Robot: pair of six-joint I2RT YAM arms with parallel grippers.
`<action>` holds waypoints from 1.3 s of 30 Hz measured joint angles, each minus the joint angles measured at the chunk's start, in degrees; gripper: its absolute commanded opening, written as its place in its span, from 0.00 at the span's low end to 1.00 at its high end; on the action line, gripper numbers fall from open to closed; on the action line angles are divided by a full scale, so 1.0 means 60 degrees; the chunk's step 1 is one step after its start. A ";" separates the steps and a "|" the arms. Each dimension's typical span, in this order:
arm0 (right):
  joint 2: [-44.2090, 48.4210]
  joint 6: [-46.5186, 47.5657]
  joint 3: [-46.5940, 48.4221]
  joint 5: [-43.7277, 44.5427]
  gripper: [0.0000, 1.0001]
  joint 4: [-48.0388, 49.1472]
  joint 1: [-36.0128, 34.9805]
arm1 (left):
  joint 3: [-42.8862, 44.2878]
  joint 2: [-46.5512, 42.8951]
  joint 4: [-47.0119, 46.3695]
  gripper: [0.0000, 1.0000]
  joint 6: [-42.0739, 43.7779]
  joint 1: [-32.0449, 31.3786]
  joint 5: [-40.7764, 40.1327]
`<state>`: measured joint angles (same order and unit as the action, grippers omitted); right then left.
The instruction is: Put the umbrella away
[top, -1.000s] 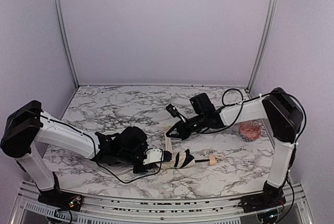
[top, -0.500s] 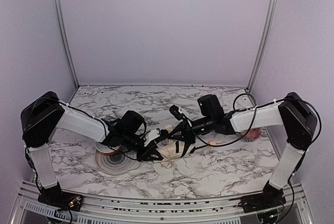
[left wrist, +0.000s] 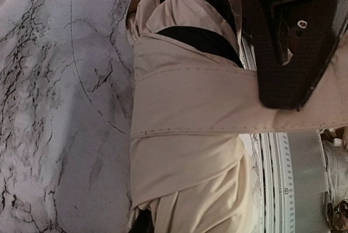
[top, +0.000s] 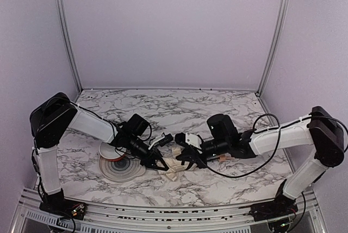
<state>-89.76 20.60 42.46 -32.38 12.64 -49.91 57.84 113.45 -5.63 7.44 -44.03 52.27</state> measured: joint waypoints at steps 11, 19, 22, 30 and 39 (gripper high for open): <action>0.0459 0.2900 -0.1049 0.4881 0.02 0.0514 -0.2677 | 0.0237 0.0022 0.1147 0.00 0.0011 0.0255 0.0211; -0.0710 0.3912 -0.1137 0.6007 0.04 0.0754 -0.4124 | 0.0554 0.0066 0.1290 0.00 -0.0229 0.0867 -0.0361; -0.1195 0.4076 -0.1206 0.6586 0.02 0.1038 -0.4215 | 0.0583 0.0066 0.1202 0.00 -0.0280 0.1111 -0.0565; -0.0670 0.3625 -0.1341 0.7318 0.13 0.0994 -0.4149 | 0.0572 0.0047 0.1195 0.00 -0.0142 0.1100 -0.0645; 0.4025 0.1158 -0.0801 0.6393 0.89 0.1177 -0.2102 | 0.0372 -0.0579 0.1315 0.00 0.1257 -0.0339 -0.2444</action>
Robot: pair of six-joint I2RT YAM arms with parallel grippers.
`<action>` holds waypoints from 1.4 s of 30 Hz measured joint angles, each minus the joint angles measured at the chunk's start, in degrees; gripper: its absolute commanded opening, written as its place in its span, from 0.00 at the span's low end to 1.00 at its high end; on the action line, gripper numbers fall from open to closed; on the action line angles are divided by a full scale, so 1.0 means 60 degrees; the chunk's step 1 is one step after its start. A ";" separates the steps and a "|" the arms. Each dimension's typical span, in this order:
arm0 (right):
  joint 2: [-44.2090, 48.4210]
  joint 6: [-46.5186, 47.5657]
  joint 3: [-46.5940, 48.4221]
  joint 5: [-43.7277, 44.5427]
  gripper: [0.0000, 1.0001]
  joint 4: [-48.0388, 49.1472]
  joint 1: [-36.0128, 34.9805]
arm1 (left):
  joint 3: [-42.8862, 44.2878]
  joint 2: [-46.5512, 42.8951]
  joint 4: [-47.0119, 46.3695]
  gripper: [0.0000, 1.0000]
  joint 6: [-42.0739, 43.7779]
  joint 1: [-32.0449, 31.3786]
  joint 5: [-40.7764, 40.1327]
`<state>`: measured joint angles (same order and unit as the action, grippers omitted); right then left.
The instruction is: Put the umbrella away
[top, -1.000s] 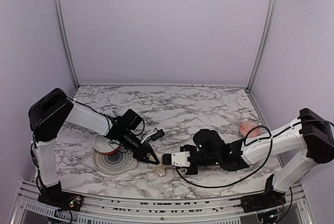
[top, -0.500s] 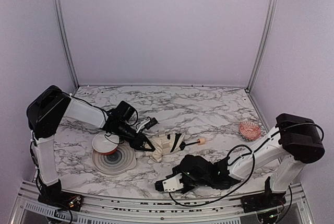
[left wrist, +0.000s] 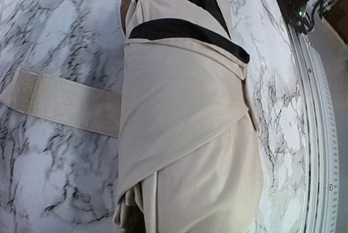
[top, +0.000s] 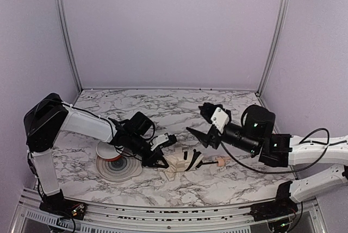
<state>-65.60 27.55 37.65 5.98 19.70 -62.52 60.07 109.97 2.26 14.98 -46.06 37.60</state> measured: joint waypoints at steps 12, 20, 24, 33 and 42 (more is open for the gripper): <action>-0.0681 -0.3654 0.2306 -0.2284 0.79 -0.2809 0.3559 | -0.0947 -0.1217 -0.0087 0.00 0.2186 -0.2186 -0.3071; -0.2998 -0.5213 0.3632 -0.2339 0.73 -0.7056 0.3490 | -0.1435 -0.1752 -0.0095 0.00 0.3173 -0.2903 -0.4393; -0.3818 -0.5537 0.3639 -0.2215 0.73 -0.8360 0.3147 | -0.1526 -0.1869 -0.0109 0.00 0.3483 -0.3264 -0.5129; -0.5996 -0.5501 0.4586 -0.2116 0.72 -0.8943 0.1996 | -0.1599 -0.1956 -0.0102 0.00 0.3690 -0.3705 -0.6025; -0.7482 -0.4736 0.5967 -0.1730 0.70 -0.8597 0.1993 | -0.1599 -0.1956 -0.0102 0.00 0.3687 -0.3716 -0.6040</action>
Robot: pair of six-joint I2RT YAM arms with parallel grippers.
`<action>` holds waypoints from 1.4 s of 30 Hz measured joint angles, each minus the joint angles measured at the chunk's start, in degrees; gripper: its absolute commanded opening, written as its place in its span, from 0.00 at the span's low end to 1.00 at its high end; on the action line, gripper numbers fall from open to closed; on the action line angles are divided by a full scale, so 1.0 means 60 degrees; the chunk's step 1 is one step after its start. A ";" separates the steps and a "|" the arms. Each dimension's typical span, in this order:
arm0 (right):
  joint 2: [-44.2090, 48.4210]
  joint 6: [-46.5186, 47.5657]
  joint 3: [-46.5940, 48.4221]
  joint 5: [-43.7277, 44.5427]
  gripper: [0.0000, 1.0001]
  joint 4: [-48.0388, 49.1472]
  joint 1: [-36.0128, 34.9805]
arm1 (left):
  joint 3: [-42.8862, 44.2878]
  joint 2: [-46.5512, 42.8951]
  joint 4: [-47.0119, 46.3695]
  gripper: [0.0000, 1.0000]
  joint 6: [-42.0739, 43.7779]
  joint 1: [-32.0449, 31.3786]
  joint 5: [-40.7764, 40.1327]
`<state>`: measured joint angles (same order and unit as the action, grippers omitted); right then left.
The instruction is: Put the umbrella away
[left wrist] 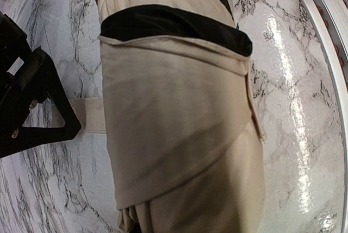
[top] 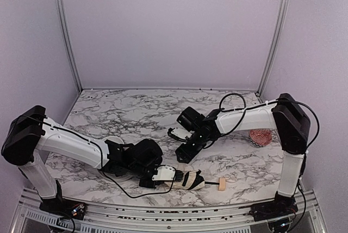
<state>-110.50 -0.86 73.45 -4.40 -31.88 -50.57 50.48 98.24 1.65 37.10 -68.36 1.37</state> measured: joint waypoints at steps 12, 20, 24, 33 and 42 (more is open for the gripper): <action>-0.0630 0.0663 0.0678 -0.0546 0.11 -0.0601 0.0018 | -0.0015 0.0000 -0.0007 0.00 -0.0004 -0.0004 -0.0029; -0.0576 0.0572 0.0692 -0.1632 0.00 -0.0841 0.0109 | -0.0015 0.0000 -0.0007 0.00 -0.0011 -0.0011 -0.0080; -0.0124 0.0415 0.0525 -0.2116 0.00 -0.0452 0.0401 | -0.0015 -0.0004 -0.0007 0.00 -0.0040 -0.0026 -0.0051; 0.0794 0.0288 0.0186 -0.2138 0.00 0.0426 0.1053 | 0.0022 -0.0011 0.0036 0.00 -0.0127 0.0138 0.0200; 0.0714 0.0386 0.0390 -0.1949 0.00 0.0663 0.1504 | 0.0248 0.0022 0.0076 0.00 -0.0226 0.0379 0.0324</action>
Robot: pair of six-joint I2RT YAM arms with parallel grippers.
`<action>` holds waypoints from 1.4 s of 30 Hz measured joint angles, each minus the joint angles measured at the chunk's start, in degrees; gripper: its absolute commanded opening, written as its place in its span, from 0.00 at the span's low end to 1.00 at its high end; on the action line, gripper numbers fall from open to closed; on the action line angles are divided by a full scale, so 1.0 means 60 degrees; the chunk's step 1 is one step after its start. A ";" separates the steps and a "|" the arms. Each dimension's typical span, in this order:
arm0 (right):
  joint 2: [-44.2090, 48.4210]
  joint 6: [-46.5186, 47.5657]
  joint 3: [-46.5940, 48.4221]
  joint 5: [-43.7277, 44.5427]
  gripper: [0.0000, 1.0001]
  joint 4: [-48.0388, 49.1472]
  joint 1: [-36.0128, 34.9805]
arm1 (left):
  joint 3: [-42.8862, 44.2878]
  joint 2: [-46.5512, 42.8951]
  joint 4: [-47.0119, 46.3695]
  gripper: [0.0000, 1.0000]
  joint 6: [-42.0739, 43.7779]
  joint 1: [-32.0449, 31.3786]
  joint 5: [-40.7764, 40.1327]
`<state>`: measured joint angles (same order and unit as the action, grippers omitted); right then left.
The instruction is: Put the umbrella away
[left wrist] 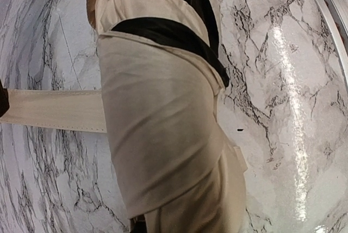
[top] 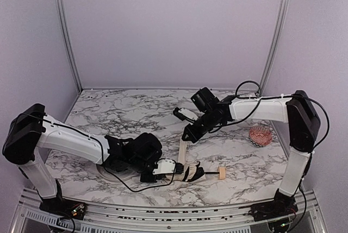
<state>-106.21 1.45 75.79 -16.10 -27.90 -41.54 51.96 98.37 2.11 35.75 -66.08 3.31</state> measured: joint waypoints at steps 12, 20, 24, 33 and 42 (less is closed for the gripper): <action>0.1701 0.1013 -0.1410 -0.0423 0.00 0.1792 -0.0361 | 0.1432 0.1690 0.0102 0.00 -0.2240 0.2652 0.4459; 0.2863 0.1508 -0.2878 -0.0510 0.00 0.2554 -0.1053 | 0.2237 0.2812 0.0131 0.00 -0.3435 0.3523 0.7118; 0.3417 0.2018 -0.3774 -0.0404 0.00 0.3067 -0.1632 | 0.2433 0.3169 0.0219 0.00 -0.3847 0.3865 0.8054; 0.3322 0.3942 -0.4360 0.2040 0.00 0.3410 -0.3322 | 0.3111 0.3708 0.1428 0.00 -0.4080 0.4000 0.8903; 0.2597 0.5807 -0.4564 0.4656 0.00 0.3446 -0.4819 | 0.3898 0.4146 0.2776 0.00 -0.3982 0.4014 0.8932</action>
<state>-90.63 36.29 48.40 11.84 -7.22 -70.46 75.35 123.24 18.76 11.86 -42.00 56.90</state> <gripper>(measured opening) 0.007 0.164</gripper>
